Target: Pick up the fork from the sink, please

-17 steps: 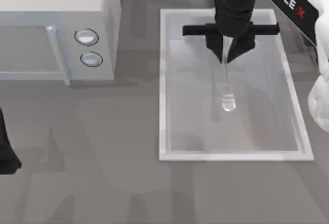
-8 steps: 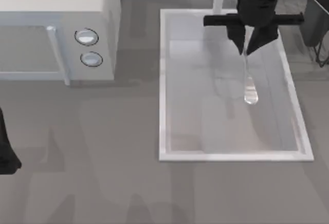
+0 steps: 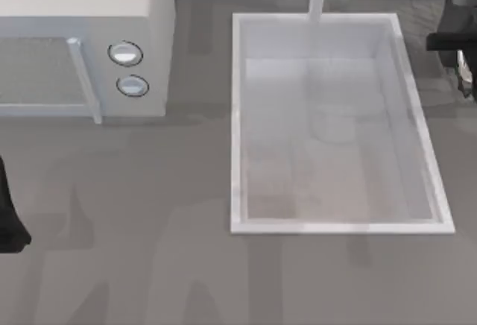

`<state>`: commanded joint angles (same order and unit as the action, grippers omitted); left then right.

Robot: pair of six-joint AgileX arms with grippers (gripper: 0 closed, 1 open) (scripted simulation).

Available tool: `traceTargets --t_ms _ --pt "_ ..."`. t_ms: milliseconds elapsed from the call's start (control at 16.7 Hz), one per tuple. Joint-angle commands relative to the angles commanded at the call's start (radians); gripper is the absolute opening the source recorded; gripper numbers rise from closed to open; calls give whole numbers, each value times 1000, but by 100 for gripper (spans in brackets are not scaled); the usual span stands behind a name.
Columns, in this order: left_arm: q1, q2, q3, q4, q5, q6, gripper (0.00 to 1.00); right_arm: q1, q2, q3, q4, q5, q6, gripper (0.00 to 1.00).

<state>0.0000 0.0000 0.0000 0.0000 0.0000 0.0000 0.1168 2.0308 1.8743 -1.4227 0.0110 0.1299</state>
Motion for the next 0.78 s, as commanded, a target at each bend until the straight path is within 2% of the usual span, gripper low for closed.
traceTargets --t_ms 180,360,780 --pt "0 0 0 0 0 0 100 -87 -185 -232 34 -5 -88 0" --pt "0 0 0 0 0 0 100 -151 -318 -376 59 -9 -152 0" --pt "0 0 0 0 0 0 100 -171 -360 -421 65 -10 -175 0"
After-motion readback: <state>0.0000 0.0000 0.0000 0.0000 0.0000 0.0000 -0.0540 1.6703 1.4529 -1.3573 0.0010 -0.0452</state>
